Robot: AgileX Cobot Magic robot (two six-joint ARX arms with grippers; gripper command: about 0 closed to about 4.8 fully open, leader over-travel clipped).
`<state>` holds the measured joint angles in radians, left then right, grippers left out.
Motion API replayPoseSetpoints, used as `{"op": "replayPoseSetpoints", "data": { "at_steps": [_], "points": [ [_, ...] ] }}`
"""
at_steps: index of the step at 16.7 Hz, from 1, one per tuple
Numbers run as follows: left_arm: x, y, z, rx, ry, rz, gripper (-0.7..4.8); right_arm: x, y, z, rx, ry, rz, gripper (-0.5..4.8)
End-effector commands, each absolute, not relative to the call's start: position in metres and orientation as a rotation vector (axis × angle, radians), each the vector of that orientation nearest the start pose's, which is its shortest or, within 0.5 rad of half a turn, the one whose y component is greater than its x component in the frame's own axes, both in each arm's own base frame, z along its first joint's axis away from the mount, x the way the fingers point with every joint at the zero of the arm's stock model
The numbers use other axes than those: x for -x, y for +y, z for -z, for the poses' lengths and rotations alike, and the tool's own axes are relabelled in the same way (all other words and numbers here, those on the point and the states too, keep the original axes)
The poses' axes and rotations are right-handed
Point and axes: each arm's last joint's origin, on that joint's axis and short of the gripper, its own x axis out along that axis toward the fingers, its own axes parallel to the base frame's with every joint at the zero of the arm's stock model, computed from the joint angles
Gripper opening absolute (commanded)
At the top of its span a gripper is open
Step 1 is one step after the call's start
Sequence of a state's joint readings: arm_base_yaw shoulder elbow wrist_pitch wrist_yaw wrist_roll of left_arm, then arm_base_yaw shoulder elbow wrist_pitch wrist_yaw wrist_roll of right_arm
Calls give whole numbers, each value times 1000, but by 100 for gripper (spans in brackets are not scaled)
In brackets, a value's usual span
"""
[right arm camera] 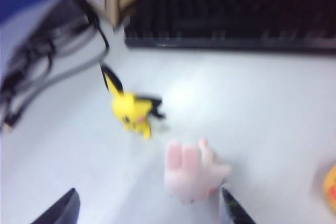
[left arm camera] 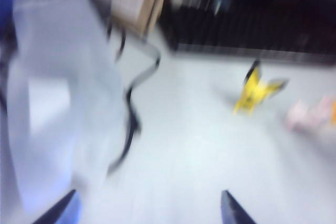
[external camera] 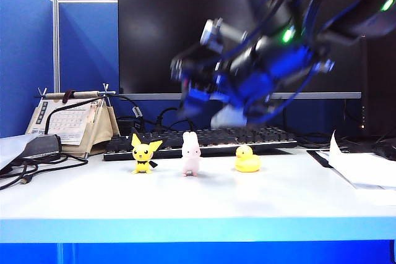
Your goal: Pick up the doll with a different color than the other dolls and place it near you.
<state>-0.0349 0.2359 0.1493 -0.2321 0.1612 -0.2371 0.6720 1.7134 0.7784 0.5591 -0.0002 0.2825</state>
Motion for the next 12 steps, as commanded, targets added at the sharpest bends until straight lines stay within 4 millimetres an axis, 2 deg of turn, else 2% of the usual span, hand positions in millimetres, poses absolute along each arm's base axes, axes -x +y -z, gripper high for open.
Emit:
{"op": "replayPoseSetpoints", "data": {
  "at_steps": [1,4,9,12],
  "points": [
    [-104,-9,-175,256,330,170,350,-271,216,-155,-133,490,-602,342],
    [-104,-9,-169,257,346,175,350,-282,225,-143,-125,518,-601,342],
    [-103,-9,-145,262,431,159,350,-296,237,-149,-130,482,-597,342],
    [-103,-9,-146,262,403,162,350,-298,237,-138,-115,525,-588,342]
  ]
}}
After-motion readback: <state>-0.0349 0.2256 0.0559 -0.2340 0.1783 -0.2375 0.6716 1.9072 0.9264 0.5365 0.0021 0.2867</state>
